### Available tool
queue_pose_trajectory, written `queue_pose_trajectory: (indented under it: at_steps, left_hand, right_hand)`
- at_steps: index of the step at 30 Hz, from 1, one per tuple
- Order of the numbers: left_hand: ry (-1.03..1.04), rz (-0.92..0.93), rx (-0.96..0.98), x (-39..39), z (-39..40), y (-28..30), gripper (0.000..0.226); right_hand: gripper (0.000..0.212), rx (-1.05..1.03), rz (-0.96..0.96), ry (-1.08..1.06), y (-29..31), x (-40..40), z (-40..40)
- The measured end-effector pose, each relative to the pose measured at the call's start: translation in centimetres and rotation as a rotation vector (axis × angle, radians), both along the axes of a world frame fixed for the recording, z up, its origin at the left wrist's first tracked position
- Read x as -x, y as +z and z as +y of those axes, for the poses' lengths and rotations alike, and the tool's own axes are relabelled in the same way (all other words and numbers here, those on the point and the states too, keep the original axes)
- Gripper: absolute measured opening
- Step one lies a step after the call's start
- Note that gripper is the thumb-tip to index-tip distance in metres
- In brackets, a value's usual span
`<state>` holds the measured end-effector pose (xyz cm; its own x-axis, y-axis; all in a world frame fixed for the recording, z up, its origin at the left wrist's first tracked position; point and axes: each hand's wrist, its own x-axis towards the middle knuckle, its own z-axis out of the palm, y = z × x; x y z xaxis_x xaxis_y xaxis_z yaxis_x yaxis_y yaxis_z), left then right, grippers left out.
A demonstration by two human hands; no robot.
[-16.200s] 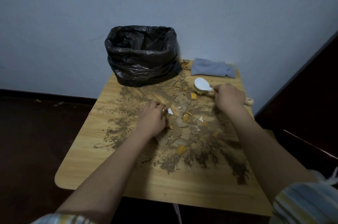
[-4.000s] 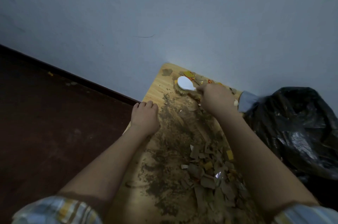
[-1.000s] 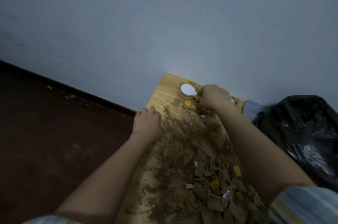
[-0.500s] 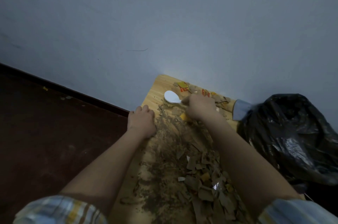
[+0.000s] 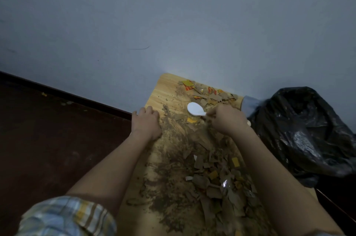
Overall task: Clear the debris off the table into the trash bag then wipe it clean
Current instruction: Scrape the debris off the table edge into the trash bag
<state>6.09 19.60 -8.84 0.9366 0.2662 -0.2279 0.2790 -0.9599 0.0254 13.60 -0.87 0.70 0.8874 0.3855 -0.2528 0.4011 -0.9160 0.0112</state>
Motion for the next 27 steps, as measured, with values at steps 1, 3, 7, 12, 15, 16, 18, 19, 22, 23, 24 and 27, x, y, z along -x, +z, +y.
queue_pose_trajectory:
  at_steps: [1,3,7,12,15,16,18,19,22,23,24,27]
  left_hand:
    - [0.001,-0.005,0.001,0.0,0.0,-0.1,0.045]
    - [0.000,-0.015,0.002,-0.1,0.0,-0.2,0.043]
    - [0.007,-0.018,0.011,-0.1,-0.1,-0.4,0.043]
    - [0.023,-0.029,0.025,-0.2,-0.1,-0.4,0.044]
    - [0.025,-0.023,0.031,-0.1,-0.2,-0.3,0.044]
    - [0.026,-0.021,0.032,-0.1,-0.2,-0.3,0.044]
    - [0.029,-0.021,0.029,-0.1,-0.2,-0.3,0.043]
    - [0.029,-0.021,0.026,-0.1,-0.2,-0.3,0.043]
    - [0.019,-0.020,0.016,-0.1,-0.2,-0.2,0.043]
    - [0.019,-0.017,0.014,-0.1,-0.3,-0.2,0.043]
    - [0.021,-0.011,0.012,-0.1,-0.4,-0.1,0.043]
    - [0.028,0.015,-0.002,-0.2,-0.6,0.2,0.043]
  right_hand:
    - [0.034,0.011,0.012,0.006,0.1,0.3,-0.5]
    - [0.033,0.030,0.045,0.010,0.7,0.9,-1.5]
    - [0.033,0.010,0.028,0.013,1.2,1.6,-1.3]
    - [0.037,0.010,-0.054,0.073,-0.5,2.2,2.4]
    - [0.031,0.051,-0.058,0.090,-0.9,2.2,2.9]
    - [0.029,0.057,-0.048,0.086,-0.9,2.3,2.8]
    - [0.026,0.057,-0.007,0.077,-0.6,2.5,2.0]
    - [0.025,0.066,0.012,0.077,-0.3,2.6,1.4]
    - [0.024,0.089,0.038,0.073,0.7,2.6,-0.6]
    - [0.025,0.061,0.038,0.054,1.0,2.5,-1.1]
    - [0.026,0.019,0.029,0.025,1.1,2.3,-1.4]
    - [0.035,-0.064,-0.040,-0.056,0.7,1.9,-1.3]
